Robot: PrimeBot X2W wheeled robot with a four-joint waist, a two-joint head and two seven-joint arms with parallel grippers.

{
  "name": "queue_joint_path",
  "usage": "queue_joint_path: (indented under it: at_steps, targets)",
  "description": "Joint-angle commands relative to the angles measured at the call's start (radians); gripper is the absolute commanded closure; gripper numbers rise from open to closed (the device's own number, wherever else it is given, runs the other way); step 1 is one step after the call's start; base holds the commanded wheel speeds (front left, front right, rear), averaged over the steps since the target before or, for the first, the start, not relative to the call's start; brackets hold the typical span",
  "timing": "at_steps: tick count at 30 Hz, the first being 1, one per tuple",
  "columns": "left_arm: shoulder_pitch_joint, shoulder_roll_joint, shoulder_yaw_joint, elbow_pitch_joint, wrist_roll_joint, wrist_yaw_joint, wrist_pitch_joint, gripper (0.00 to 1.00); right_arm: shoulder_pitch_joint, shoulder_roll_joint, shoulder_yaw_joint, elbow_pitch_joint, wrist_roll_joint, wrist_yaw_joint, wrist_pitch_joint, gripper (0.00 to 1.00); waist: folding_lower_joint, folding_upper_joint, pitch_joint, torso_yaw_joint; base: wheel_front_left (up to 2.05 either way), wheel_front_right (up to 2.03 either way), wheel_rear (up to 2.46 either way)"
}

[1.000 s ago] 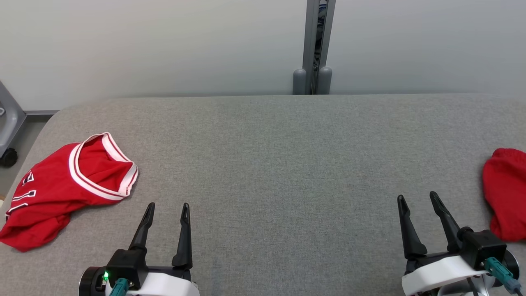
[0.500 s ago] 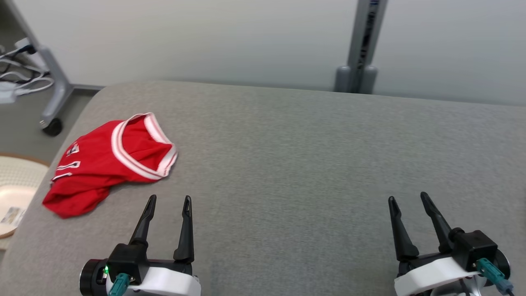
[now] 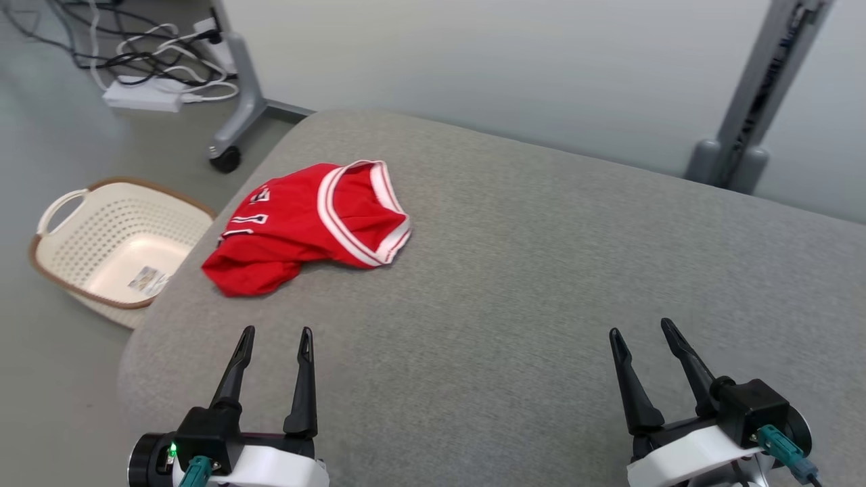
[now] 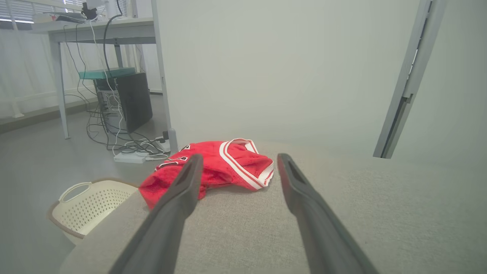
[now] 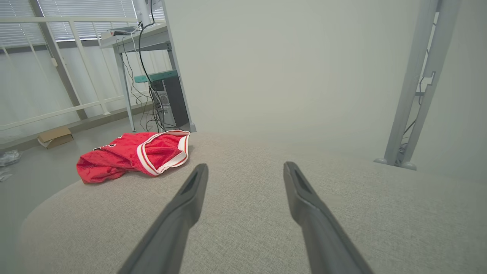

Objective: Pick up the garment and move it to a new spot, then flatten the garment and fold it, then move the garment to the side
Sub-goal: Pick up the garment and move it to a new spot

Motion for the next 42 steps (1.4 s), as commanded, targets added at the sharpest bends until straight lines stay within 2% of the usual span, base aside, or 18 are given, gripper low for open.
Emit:
queue_joint_path:
  at_steps: [1, 4, 25, 42]
  targets:
    - [0.007, 0.004, 0.001, -0.001, 0.005, 0.001, -0.004, 0.00, 0.000, -0.003, -0.003, 0.003, -0.001, 0.000, -0.001, 0.00, 0.0000, 0.0000, -0.006, 0.046, 0.00, 0.00, 0.00]
    - [0.012, 0.004, 0.008, -0.001, 0.006, 0.003, -0.004, 0.00, 0.007, -0.002, 0.000, 0.006, 0.000, 0.000, -0.001, 0.00, 0.0000, 0.0000, -0.013, 0.077, 0.00, 0.00, 0.00]
    - [0.030, 0.003, 0.035, -0.029, -0.008, 0.030, -0.004, 0.00, -0.056, -0.013, 0.055, 0.049, 0.019, 0.000, -0.001, 0.00, 0.0000, 0.0000, -0.003, 0.090, 0.00, 0.00, 0.00]
    - [0.027, 0.003, 0.023, -0.006, 0.004, 0.008, -0.004, 0.00, -0.017, -0.006, 0.058, 0.015, 0.023, 0.000, -0.001, 0.00, 0.0000, 0.0000, -0.023, 0.079, 0.00, 0.00, 0.00]
